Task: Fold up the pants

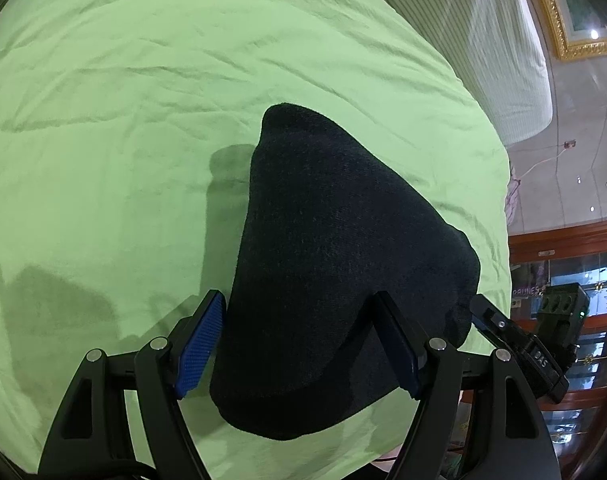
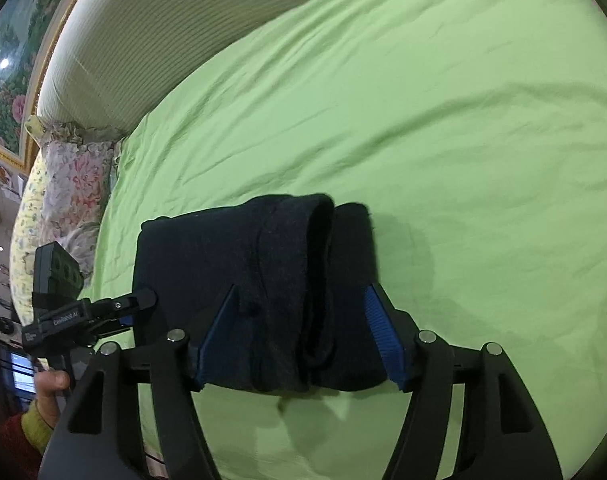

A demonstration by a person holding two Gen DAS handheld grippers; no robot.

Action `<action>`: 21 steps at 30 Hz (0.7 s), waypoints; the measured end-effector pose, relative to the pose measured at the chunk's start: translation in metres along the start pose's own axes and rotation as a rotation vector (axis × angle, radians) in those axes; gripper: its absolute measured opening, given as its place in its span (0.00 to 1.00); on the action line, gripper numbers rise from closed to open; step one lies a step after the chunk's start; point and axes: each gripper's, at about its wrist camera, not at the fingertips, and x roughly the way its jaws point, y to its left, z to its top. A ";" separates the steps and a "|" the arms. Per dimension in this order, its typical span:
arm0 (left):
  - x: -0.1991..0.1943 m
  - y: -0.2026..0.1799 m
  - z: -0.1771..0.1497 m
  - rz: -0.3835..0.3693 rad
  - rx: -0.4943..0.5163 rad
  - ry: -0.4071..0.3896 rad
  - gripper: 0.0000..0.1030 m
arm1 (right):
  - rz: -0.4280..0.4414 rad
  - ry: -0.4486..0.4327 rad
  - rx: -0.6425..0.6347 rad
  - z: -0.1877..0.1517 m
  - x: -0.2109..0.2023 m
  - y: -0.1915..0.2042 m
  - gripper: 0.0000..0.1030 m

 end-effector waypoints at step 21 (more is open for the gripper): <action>0.020 0.003 -0.007 -0.018 0.004 0.002 0.67 | 0.087 0.072 0.091 -0.012 0.026 -0.045 0.37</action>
